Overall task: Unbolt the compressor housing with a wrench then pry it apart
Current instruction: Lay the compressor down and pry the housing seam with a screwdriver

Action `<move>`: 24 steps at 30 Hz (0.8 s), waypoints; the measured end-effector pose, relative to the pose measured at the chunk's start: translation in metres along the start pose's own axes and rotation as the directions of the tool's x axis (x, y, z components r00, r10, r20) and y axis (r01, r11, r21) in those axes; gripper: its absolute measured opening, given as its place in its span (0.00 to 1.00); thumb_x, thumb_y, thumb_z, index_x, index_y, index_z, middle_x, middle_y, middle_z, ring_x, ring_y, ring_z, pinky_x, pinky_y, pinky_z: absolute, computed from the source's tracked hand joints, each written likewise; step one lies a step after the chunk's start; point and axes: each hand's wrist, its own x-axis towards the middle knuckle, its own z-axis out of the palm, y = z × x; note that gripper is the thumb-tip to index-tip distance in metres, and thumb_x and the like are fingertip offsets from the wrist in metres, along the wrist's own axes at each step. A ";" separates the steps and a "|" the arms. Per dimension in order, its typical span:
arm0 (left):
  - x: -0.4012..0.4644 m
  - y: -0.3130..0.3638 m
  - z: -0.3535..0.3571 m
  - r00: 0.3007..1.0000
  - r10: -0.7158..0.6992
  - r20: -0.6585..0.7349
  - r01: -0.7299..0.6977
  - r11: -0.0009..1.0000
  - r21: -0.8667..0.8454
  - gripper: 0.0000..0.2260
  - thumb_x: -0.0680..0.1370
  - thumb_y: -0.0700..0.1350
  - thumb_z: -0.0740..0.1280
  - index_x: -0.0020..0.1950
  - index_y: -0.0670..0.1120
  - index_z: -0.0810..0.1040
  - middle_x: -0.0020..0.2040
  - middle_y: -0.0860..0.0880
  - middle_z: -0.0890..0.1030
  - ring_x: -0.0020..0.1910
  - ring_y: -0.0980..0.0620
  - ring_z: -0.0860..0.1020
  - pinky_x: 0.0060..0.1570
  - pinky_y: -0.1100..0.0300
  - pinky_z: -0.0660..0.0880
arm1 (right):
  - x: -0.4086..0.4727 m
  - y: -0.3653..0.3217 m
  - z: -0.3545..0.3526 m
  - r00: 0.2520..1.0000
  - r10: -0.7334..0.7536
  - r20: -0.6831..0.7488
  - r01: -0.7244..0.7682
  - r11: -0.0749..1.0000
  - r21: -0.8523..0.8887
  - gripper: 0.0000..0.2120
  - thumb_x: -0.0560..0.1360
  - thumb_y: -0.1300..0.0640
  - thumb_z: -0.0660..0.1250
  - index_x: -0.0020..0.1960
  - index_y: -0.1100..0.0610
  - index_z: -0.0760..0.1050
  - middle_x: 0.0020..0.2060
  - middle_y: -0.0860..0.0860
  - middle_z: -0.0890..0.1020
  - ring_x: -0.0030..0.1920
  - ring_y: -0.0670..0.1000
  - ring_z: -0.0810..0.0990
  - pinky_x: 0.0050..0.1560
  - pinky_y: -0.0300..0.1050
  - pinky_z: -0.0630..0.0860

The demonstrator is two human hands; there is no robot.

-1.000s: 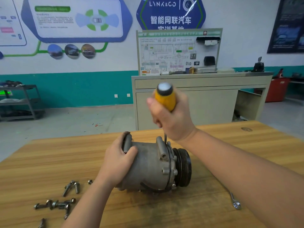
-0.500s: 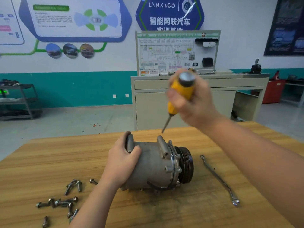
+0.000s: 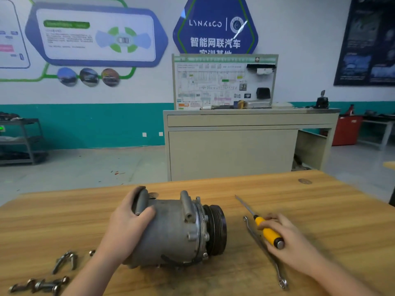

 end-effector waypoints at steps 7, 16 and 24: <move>0.001 0.001 -0.009 0.990 -0.065 0.127 0.070 0.997 -0.043 0.39 0.60 0.60 0.70 0.71 0.58 0.66 0.65 0.58 0.71 0.59 0.59 0.73 0.54 0.61 0.70 | 0.007 -0.015 -0.001 0.995 0.098 -0.013 -0.095 0.985 0.145 0.15 0.74 0.41 0.63 0.56 0.48 0.75 0.54 0.45 0.75 0.58 0.43 0.74 0.60 0.39 0.67; -0.008 -0.007 -0.017 0.911 -0.234 0.340 0.357 0.860 -0.364 0.50 0.51 0.64 0.81 0.69 0.70 0.61 0.66 0.55 0.68 0.55 0.51 0.79 0.47 0.55 0.78 | 0.059 -0.140 0.044 0.918 0.383 0.102 -0.348 0.656 0.670 0.27 0.70 0.33 0.65 0.64 0.44 0.68 0.54 0.43 0.72 0.56 0.47 0.71 0.51 0.44 0.67; -0.024 -0.014 -0.010 0.837 -0.482 0.258 0.547 0.731 -0.408 0.61 0.44 0.65 0.80 0.74 0.54 0.61 0.67 0.44 0.72 0.57 0.41 0.77 0.56 0.43 0.75 | 0.066 -0.128 0.064 0.888 0.455 0.070 -0.310 0.479 0.821 0.04 0.77 0.47 0.64 0.50 0.44 0.77 0.55 0.45 0.80 0.59 0.50 0.77 0.65 0.54 0.71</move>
